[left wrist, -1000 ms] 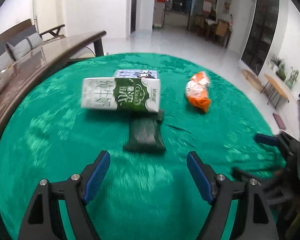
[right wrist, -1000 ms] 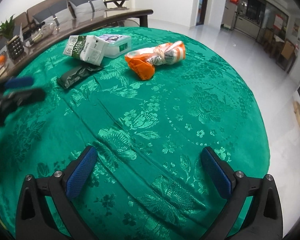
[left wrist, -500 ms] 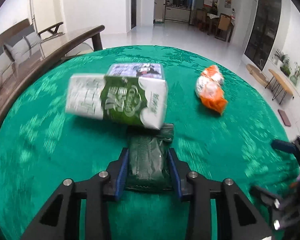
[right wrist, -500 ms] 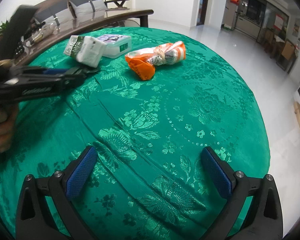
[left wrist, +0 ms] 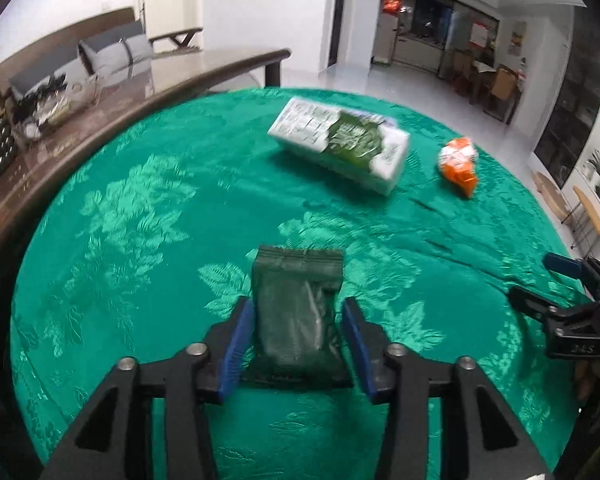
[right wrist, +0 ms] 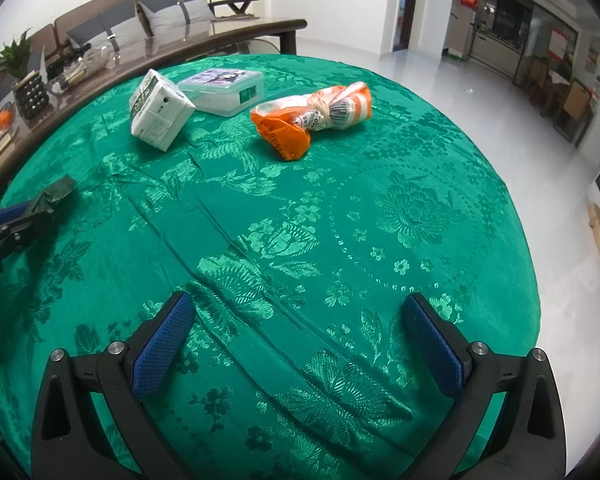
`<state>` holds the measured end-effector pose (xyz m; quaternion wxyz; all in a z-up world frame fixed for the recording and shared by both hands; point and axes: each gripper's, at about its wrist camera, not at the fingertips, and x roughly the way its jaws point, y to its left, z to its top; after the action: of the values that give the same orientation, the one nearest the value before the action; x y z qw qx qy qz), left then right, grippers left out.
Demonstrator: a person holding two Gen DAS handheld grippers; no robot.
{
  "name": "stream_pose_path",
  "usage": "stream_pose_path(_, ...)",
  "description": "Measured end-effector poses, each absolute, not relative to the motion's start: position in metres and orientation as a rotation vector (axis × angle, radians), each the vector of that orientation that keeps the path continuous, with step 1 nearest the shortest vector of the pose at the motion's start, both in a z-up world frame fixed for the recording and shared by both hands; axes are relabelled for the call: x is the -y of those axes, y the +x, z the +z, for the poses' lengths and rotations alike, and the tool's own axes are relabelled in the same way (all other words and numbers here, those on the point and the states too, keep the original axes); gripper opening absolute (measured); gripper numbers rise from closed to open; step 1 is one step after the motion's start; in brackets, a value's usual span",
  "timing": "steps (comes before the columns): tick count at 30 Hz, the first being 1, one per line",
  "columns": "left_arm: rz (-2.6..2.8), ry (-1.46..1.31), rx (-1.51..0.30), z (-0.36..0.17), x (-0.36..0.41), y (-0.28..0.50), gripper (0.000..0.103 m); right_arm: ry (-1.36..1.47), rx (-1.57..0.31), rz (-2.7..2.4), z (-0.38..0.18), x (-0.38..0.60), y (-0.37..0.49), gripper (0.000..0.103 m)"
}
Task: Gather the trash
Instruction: 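Grasp the dark green packet with the left tool, then lift the green packet with left tool while right tool grasps the orange-white bag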
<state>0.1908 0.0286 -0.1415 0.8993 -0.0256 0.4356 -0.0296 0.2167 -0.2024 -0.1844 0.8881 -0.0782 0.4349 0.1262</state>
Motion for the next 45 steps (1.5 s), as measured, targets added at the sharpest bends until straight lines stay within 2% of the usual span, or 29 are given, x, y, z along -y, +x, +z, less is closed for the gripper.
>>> stream_pose_path(1, -0.059, -0.051, -0.918, -0.145, -0.03, 0.192, 0.067, -0.162, -0.904, 0.262, -0.184, 0.202, 0.217, 0.103)
stream_pose_path(7, -0.038, -0.015, -0.914, -0.152, -0.025, 0.196, 0.076, -0.158, -0.905, 0.255, -0.184, 0.202, 0.216, 0.103)
stream_pose_path(19, -0.036, -0.005, -0.916, -0.153, -0.026, 0.197, 0.079, -0.105, -0.931, 0.224, -0.182, 0.205, 0.227, 0.103)
stream_pose_path(28, -0.038, -0.005, -0.917, -0.153, -0.025, 0.197, 0.08, 0.335, -0.956, 0.028, -0.161, 0.224, 0.328, 0.102)
stream_pose_path(33, -0.041, -0.003, -0.921, -0.153, -0.024, 0.199, 0.083, 0.341, -0.959, -0.029, -0.165, 0.202, 0.365, 0.102)
stream_pose_path(34, -0.042, -0.003, -0.921, -0.153, -0.024, 0.2, 0.084, 0.333, -0.968, -0.045, -0.169, 0.199, 0.368, 0.1)
stream_pose_path(37, -0.044, -0.002, -0.922, -0.153, -0.024, 0.2, 0.085, 0.219, -0.952, -0.074, -0.172, 0.193, 0.367, 0.083)
stream_pose_path(38, -0.045, -0.001, -0.922, -0.153, -0.024, 0.2, 0.085, 0.184, -0.937, -0.044, -0.171, 0.192, 0.364, 0.067)
stream_pose_path(40, -0.046, 0.0, -0.923, -0.154, -0.024, 0.201, 0.086, 0.15, -0.921, 0.026, -0.168, 0.193, 0.358, 0.05)
stream_pose_path(42, -0.046, 0.0, -0.923, -0.154, -0.025, 0.202, 0.086, 0.064, -0.917, 0.069, -0.165, 0.189, 0.346, 0.042)
stream_pose_path(45, -0.046, 0.0, -0.923, -0.154, -0.025, 0.202, 0.086, -0.095, -0.907, 0.211, -0.165, 0.177, 0.318, 0.042)
